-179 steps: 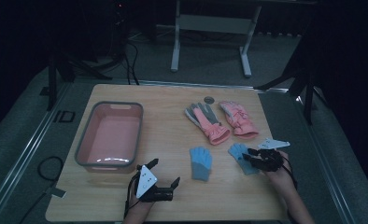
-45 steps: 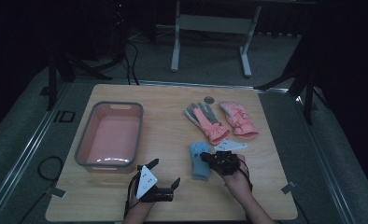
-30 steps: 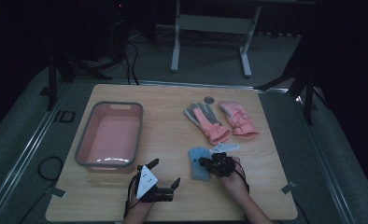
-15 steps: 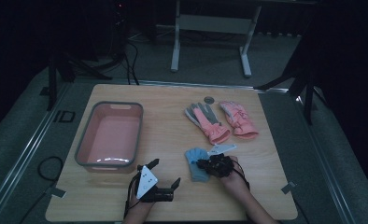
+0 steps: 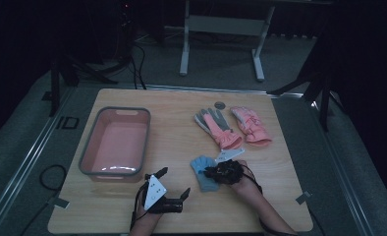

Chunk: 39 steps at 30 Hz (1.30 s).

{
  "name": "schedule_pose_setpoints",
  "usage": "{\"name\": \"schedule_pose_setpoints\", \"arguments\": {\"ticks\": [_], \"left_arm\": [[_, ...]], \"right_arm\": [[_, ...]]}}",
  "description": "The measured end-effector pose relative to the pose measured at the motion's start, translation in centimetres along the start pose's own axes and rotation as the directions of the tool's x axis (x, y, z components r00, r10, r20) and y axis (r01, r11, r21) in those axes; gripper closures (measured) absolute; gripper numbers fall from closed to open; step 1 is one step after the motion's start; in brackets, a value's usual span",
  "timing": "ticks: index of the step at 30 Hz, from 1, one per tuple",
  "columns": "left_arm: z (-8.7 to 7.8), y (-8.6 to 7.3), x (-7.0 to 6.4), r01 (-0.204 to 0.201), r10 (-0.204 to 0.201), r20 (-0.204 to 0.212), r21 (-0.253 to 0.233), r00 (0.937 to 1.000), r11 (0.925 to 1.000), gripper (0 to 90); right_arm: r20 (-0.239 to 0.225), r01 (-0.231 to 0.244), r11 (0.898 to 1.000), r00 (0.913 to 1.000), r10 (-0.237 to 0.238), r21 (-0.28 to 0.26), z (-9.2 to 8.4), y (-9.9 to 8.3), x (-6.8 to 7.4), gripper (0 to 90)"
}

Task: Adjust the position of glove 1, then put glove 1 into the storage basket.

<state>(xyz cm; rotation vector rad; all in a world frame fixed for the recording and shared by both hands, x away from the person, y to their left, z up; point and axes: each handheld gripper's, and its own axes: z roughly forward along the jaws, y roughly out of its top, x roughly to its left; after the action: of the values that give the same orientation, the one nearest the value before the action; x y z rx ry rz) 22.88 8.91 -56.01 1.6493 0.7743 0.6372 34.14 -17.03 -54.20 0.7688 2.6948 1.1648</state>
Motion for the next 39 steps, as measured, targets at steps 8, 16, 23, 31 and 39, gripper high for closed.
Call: {"name": "schedule_pose_setpoints", "arguments": {"ticks": [8, 16, 23, 31, 39], "left_arm": [[0.2, 0.1, 0.2, 0.016, -0.016, 0.021, 0.012, 0.9997, 0.9998, 0.3], [1.3, 0.7, -0.7, -0.057, 0.043, 0.099, 0.141, 0.9942, 0.9883, 0.3], [2.5, 2.3, -2.9, -0.134, 0.086, 0.228, 0.206, 0.9699, 0.9692, 14.3], [5.6, 3.2, -4.6, -0.321, 0.217, 0.370, 0.247, 0.9032, 0.9141, 19.7], [8.4, 3.4, -4.7, -0.412, 0.278, 0.404, 0.297, 0.8714, 0.8613, 41.2]], "right_arm": [[0.026, -0.022, 0.993, 0.9994, 0.025, -0.112, -2.5, 0.1, 0.3, 39.6], [-0.030, -0.086, 0.983, 0.9962, 0.082, -0.162, -5.0, -0.7, -1.4, 16.1], [-0.054, -0.115, 0.975, 0.9929, 0.106, -0.188, -6.6, -1.3, -2.1, 15.1], [-0.022, -0.097, 0.983, 0.9953, 0.094, -0.158, -5.0, 0.5, -1.9, 30.1], [0.019, -0.210, 0.974, 0.9771, 0.212, -0.082, -1.4, 2.4, -3.6, 55.1]]}}
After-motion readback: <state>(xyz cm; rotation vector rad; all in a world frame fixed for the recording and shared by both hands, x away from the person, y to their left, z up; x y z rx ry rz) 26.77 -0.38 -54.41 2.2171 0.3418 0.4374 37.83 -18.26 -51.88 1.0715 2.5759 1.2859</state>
